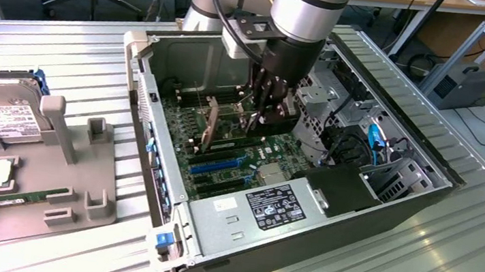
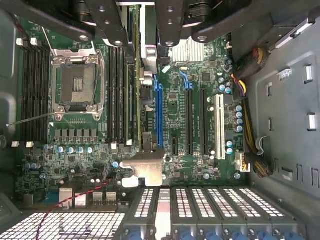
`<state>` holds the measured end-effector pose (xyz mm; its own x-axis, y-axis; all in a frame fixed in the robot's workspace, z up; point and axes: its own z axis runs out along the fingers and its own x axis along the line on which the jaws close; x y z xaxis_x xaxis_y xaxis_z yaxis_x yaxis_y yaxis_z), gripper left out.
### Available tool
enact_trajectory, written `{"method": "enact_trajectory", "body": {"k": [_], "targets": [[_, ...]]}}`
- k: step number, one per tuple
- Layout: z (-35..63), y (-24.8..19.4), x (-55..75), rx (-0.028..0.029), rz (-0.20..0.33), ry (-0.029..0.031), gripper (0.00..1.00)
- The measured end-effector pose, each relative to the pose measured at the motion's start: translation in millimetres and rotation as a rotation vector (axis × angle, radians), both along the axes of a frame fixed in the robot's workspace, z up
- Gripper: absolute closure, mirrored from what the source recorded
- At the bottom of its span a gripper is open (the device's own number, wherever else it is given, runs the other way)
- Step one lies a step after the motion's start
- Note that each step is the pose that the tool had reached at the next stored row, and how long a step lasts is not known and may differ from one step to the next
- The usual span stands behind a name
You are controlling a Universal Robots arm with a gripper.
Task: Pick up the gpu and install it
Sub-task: 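Insert the gpu into the slot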
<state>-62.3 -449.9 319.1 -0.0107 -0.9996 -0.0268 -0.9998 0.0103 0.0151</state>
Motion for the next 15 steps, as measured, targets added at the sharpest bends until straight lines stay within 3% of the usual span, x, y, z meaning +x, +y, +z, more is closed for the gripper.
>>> {"method": "enact_trajectory", "body": {"k": [15], "targets": [[-2.7,-4.5,-4.5,0.0000,0.000,-0.0001,0.73]]}}
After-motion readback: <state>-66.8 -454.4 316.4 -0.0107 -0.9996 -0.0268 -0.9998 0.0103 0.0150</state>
